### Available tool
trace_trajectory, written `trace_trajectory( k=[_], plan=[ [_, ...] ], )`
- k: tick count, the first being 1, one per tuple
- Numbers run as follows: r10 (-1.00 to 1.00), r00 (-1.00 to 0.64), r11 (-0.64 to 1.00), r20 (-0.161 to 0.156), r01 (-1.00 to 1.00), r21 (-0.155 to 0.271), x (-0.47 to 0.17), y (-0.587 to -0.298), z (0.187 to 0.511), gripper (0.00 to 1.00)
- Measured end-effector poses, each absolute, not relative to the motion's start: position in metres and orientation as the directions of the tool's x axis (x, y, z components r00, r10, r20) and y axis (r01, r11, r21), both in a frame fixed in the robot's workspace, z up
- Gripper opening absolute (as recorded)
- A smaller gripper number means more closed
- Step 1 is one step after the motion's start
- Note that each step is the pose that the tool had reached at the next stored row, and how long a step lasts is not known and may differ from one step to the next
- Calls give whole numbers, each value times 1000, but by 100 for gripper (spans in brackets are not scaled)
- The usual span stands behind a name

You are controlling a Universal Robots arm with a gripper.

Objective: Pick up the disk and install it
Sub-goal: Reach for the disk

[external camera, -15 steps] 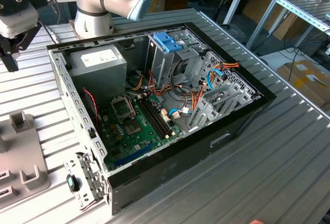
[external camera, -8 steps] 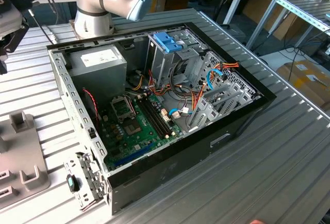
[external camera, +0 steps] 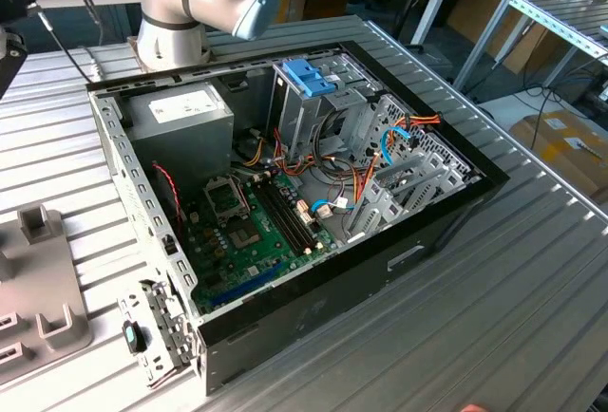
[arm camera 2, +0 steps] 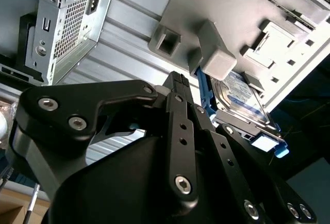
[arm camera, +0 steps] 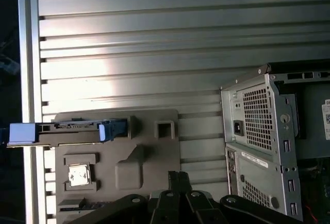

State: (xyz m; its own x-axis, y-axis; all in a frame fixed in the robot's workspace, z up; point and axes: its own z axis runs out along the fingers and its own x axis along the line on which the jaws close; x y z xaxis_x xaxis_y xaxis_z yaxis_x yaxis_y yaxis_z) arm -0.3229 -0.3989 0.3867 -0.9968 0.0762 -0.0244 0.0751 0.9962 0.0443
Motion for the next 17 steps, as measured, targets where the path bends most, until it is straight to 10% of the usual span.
trace_trajectory(
  k=[17],
  plan=[
    [76,-997,996,-24,75,44,-380,-399,385,11]
  ],
)
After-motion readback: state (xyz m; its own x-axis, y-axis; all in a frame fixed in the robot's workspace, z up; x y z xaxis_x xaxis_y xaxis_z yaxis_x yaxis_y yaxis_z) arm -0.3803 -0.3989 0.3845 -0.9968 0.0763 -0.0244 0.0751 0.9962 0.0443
